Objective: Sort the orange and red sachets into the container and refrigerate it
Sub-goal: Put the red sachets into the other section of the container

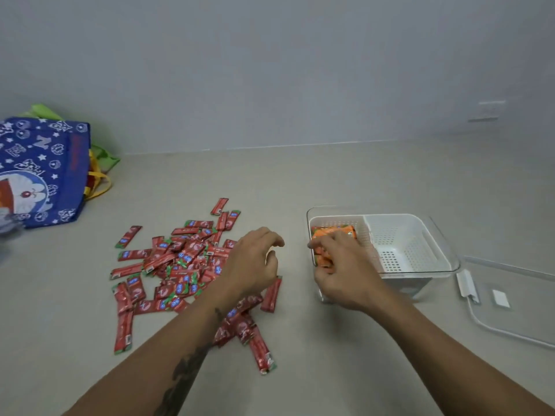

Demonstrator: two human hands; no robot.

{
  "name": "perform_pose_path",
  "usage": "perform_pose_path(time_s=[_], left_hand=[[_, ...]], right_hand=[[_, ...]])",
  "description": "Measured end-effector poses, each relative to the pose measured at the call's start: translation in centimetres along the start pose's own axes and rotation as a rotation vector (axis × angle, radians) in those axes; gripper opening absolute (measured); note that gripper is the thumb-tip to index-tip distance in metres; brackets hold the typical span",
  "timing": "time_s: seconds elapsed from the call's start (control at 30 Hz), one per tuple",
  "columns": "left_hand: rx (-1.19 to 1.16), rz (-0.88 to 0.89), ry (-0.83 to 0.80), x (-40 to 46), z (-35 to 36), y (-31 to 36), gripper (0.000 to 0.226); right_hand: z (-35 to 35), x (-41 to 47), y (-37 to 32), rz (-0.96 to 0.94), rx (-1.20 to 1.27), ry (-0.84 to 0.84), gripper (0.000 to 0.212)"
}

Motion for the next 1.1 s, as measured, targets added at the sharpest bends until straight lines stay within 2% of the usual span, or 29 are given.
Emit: perform_pose_path(time_s=[0.1,0.2,0.27,0.33,0.4,0.47,0.57,0.73,0.87,0.93,1.03,1.1], left_hand=[[0.039,-0.085,-0.073,-3.3,-1.1,-3.6,0.03],[0.134,-0.212,-0.309,-7.0,-0.7,-6.7,0.046],[0.212,-0.226,-0.469,-9.4,-0.2,-8.4,0.056],[0.256,-0.184,-0.539,-11.3,-0.2,-9.3,0.06],[0.271,-0.165,-0.507,-12.4,-0.8,-9.7,0.057],[0.27,-0.167,-0.448,-12.8,-1.5,-10.4,0.053],[0.26,-0.177,-0.359,-12.8,-2.1,-11.8,0.043],[0.212,-0.199,-0.238,-12.5,-2.8,-13.2,0.026],[0.165,-0.21,-0.186,-12.1,-3.4,-13.5,0.015],[0.184,-0.232,-0.179,-12.1,-3.4,-13.5,0.017],[0.224,-0.284,-0.226,-12.2,-3.2,-13.3,0.011],[0.233,-0.318,-0.237,-12.5,-3.1,-13.4,0.025]], right_hand=[[2.6,0.4,-4.2,-0.089,0.092,-0.015,0.048],[6.4,0.2,-6.6,-0.146,0.102,-0.097,0.043],[9.5,0.0,-7.0,-0.157,0.037,-0.183,0.045],[12.2,-0.7,-6.2,-0.141,-0.105,-0.303,0.051],[14.0,-1.8,-4.9,-0.122,-0.235,-0.442,0.055],[15.0,-3.1,-4.0,-0.136,-0.328,-0.496,0.047],[15.6,-4.2,-3.7,-0.129,-0.413,-0.442,0.037],[15.3,-3.8,-4.0,-0.043,-0.519,-0.425,0.032],[15.4,-3.1,-6.5,0.012,-0.356,-0.394,0.022],[16.3,-3.3,-7.7,0.005,-0.314,-0.435,0.032],[18.3,-4.3,-8.2,-0.013,-0.353,-0.549,0.058],[19.0,-4.8,-8.1,-0.026,-0.423,-0.561,0.068]])
Point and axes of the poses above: each hand's wrist, its own x-axis towards the middle knuckle, its own z-axis out of the palm, y = z × x, the point moved 4 cm from there along x, towards the middle knuckle, and after that the axes turned 15 degrees about y, right-handed, at the moved point
